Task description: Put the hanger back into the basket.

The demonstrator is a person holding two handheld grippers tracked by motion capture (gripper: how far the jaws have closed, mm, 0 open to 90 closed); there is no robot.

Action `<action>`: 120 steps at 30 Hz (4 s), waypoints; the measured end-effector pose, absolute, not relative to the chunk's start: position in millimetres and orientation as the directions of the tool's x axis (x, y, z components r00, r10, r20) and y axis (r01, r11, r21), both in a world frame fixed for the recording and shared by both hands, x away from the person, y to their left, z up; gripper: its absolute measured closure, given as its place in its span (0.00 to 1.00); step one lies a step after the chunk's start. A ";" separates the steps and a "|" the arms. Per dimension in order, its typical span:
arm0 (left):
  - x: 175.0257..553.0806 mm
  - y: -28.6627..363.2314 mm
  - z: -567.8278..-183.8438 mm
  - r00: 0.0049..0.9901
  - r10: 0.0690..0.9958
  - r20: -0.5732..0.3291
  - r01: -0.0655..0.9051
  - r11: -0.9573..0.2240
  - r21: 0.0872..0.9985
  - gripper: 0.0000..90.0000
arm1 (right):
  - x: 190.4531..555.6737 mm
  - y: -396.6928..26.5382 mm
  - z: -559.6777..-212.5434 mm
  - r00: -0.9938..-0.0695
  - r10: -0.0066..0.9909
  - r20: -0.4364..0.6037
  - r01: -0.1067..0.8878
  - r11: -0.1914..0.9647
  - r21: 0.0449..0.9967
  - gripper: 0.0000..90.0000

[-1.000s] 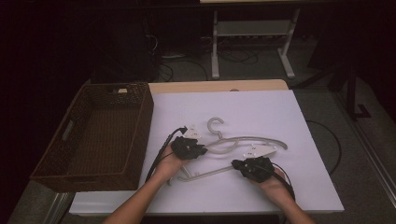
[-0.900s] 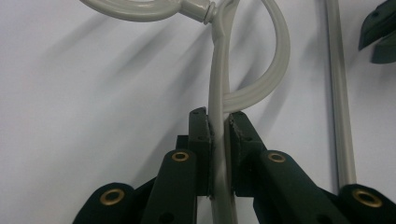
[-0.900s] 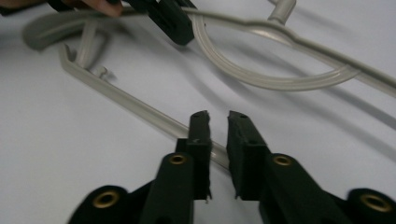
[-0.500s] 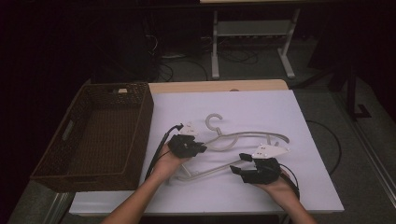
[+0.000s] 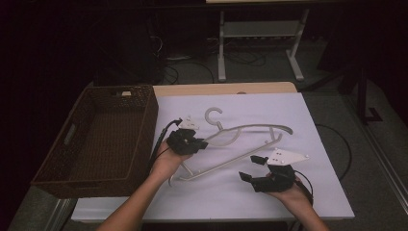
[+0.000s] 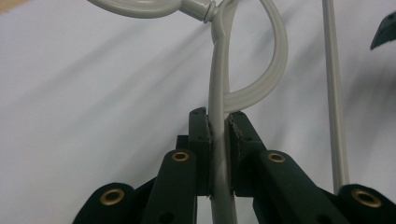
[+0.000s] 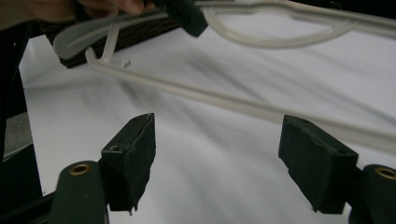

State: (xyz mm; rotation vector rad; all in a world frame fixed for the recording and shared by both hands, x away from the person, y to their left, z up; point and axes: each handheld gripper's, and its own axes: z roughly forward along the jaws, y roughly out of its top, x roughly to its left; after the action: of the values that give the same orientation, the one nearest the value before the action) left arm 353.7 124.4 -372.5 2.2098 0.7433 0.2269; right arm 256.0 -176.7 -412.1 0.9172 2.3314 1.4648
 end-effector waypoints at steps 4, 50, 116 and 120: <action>355.4 130.3 -354.8 0.804 0.590 -0.075 0.445 -0.513 0.734 0.91 | 254.5 -175.1 -412.1 -0.786 0.609 0.109 0.369 0.320 0.872 0.25; 346.3 351.8 -248.1 0.544 0.835 0.079 0.480 -0.387 0.787 0.91 | 258.3 -173.8 -417.5 -0.775 0.626 0.091 0.369 0.331 0.868 0.21; 343.1 467.8 -317.2 0.395 0.917 0.052 0.600 -0.300 0.742 0.56 | 260.2 -172.3 -418.8 -0.760 0.643 0.091 0.381 0.328 0.864 0.21; 340.5 460.0 -309.9 0.417 0.909 0.005 0.556 -0.260 0.789 0.47 | 260.6 -173.2 -418.2 -0.758 0.645 0.094 0.383 0.324 0.865 0.21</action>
State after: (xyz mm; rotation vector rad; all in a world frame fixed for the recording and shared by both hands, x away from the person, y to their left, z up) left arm 340.5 460.0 -309.9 1.9436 1.2424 0.6138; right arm 260.6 -173.2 -418.2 0.9275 2.3245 1.4056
